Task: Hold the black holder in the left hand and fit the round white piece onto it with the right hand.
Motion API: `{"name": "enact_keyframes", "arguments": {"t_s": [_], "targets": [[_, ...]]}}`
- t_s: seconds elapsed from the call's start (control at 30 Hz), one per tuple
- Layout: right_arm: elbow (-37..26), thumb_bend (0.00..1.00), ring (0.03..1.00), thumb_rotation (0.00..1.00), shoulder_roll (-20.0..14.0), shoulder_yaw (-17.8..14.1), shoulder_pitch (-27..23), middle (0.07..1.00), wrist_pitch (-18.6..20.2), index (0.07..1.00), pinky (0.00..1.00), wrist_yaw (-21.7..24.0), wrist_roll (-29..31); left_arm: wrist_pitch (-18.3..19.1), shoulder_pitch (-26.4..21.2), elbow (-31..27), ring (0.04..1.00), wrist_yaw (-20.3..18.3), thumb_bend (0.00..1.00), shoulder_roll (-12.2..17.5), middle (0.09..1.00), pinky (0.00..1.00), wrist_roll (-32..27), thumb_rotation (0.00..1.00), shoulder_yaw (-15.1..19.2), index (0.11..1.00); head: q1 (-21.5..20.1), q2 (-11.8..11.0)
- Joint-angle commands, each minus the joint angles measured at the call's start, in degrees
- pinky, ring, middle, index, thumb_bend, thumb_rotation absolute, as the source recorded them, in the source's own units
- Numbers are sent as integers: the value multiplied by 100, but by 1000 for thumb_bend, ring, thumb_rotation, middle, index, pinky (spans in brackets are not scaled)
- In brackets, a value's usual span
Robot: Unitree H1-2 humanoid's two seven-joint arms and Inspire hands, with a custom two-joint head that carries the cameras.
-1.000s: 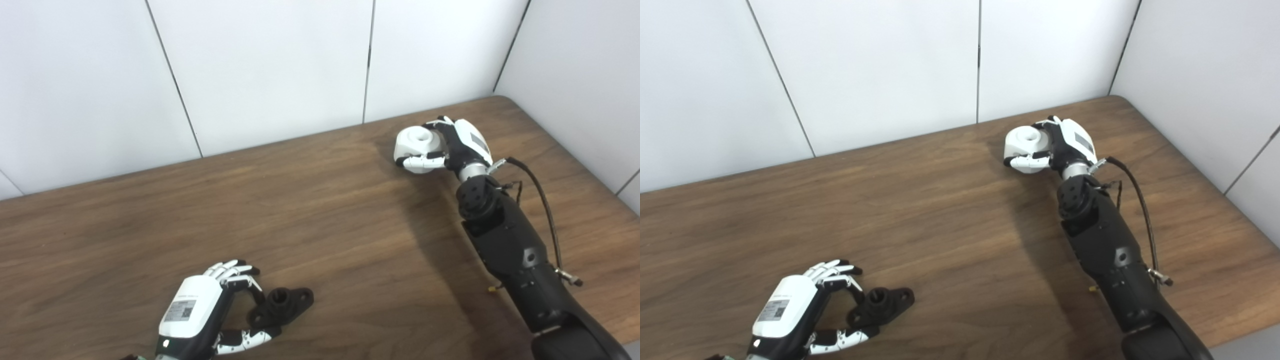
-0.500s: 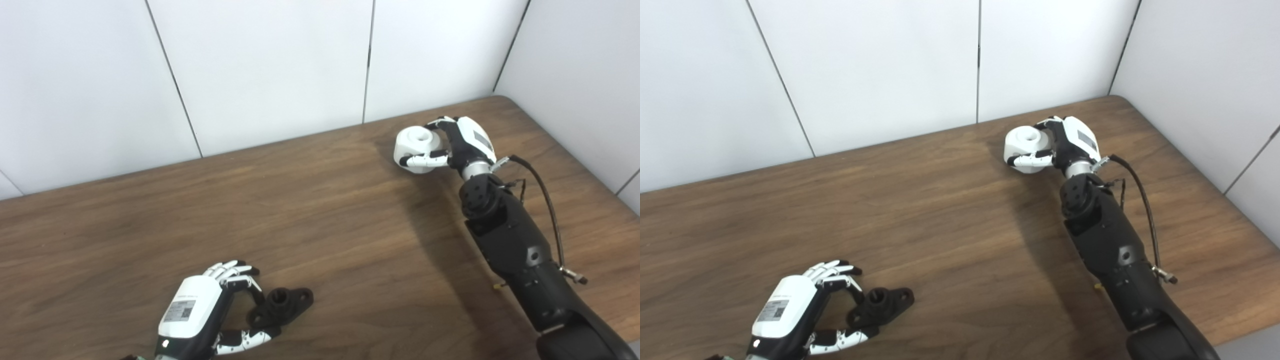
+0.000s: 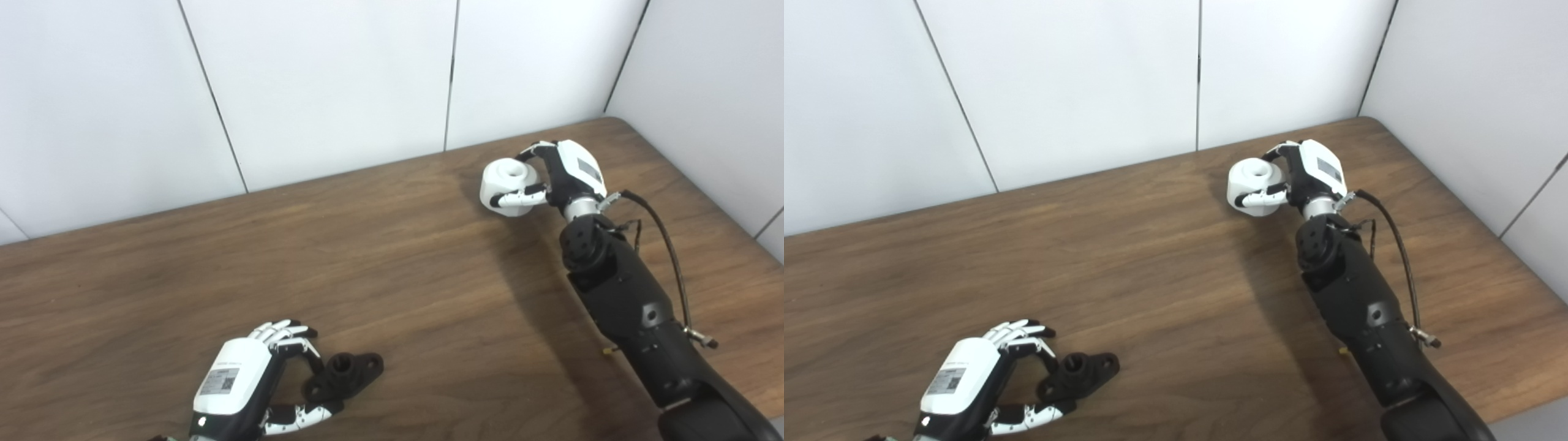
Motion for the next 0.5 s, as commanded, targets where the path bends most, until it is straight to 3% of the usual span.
{"name": "enact_keyframes", "arguments": {"t_s": [0.0,0.1,0.13,0.2,0.47], "targets": [[-56,791,952,241,-194,-16,-192,866,-271,614,903,-213,-108,179,219,122,859,-352,520,265,779,862,186,48,8,488,-11,16],[-18,795,940,207,-177,-35,-184,853,-381,591,895,-299,-102,172,221,124,859,-349,520,264,779,862,185,48,11,488,-11,16],[-15,636,938,172,-161,-54,-179,850,-419,532,888,-339,-87,172,221,121,861,-354,520,264,781,865,186,48,11,488,-11,16],[-26,554,933,150,-139,-74,-164,845,-477,500,884,-396,-66,175,219,111,861,-371,520,264,781,866,170,48,13,488,-11,16],[-23,522,916,133,-198,12,-120,816,-668,485,858,-473,-160,165,225,86,857,-366,520,247,778,860,156,48,30,488,-18,27]]}}
